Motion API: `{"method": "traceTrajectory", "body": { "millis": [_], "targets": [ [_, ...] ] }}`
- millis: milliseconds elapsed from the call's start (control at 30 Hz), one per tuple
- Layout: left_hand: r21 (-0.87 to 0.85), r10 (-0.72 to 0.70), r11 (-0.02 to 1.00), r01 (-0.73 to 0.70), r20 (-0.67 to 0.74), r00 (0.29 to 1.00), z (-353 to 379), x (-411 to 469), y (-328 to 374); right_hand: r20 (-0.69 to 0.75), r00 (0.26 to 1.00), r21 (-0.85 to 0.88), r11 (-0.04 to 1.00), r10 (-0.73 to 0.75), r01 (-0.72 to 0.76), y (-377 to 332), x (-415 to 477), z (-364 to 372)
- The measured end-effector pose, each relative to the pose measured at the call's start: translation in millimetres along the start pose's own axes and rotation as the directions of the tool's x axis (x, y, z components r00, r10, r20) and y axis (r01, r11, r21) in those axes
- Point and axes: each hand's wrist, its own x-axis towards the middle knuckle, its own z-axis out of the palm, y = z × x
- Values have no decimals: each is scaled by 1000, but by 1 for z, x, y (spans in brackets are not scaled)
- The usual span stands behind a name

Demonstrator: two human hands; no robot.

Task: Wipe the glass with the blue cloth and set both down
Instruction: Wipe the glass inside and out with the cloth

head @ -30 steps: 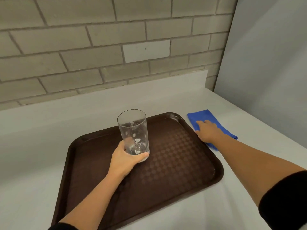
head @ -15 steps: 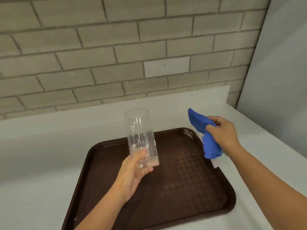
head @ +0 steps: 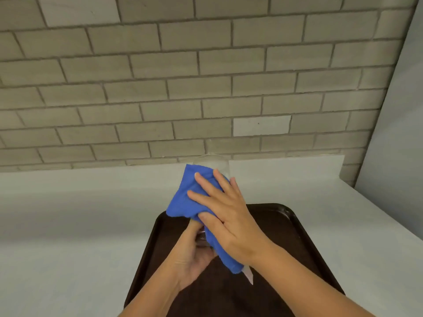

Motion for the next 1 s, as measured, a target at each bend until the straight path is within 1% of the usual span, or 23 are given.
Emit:
{"method": "traceTrajectory", "body": {
  "millis": [67, 133, 233, 333, 467, 567, 633, 700, 767, 800, 833, 900, 933, 1000],
  "targets": [
    [1, 45, 999, -45, 11, 999, -2, -1, 11, 3, 1000, 84, 996, 4, -4, -1, 17, 3],
    [12, 76, 997, -76, -2, 997, -5, -1, 20, -21, 999, 191, 981, 42, -38, -1, 30, 10],
    [67, 81, 994, -81, 4, 997, -10, -4, 28, -75, 981, 401, 906, 177, -133, 2, 47, 15],
    [85, 83, 993, -83, -2, 997, -14, -6, 27, -96, 932, 565, 790, 350, -238, 3, 57, 15],
    [127, 64, 990, -61, -19, 998, -16, -3, 23, -119, 873, 630, 716, 473, -302, 3, 50, 16],
    [189, 61, 980, -60, 4, 998, -15, -2, 24, -94, 810, 676, 634, 579, -375, 0, 31, 20],
    [239, 52, 969, -61, 43, 998, -14, 1, 27, -101, 790, 669, 629, 604, -395, -2, 18, 21],
    [250, 41, 966, -59, 78, 996, -13, 4, 30, -125, 793, 661, 646, 596, -382, -5, 5, 20],
    [240, 33, 969, -53, 85, 996, -11, 8, 31, -155, 821, 629, 696, 549, -346, -9, -8, 22],
    [236, 29, 971, -46, 77, 997, -10, 10, 31, -163, 849, 591, 739, 503, -324, -13, -13, 25],
    [226, 24, 973, -39, 66, 998, -10, 13, 29, -160, 880, 528, 792, 447, -306, -16, -18, 28],
    [173, 7, 985, -16, 50, 999, -12, 18, 25, -130, 933, 349, 897, 335, -273, -19, -20, 32],
    [127, -1, 992, -6, 55, 998, -12, 19, 23, -118, 950, 263, 932, 287, -249, -19, -17, 29],
    [67, -22, 998, 16, 91, 996, -10, 21, 22, -116, 968, 136, 969, 220, -204, -17, -2, 19]
  ]
}}
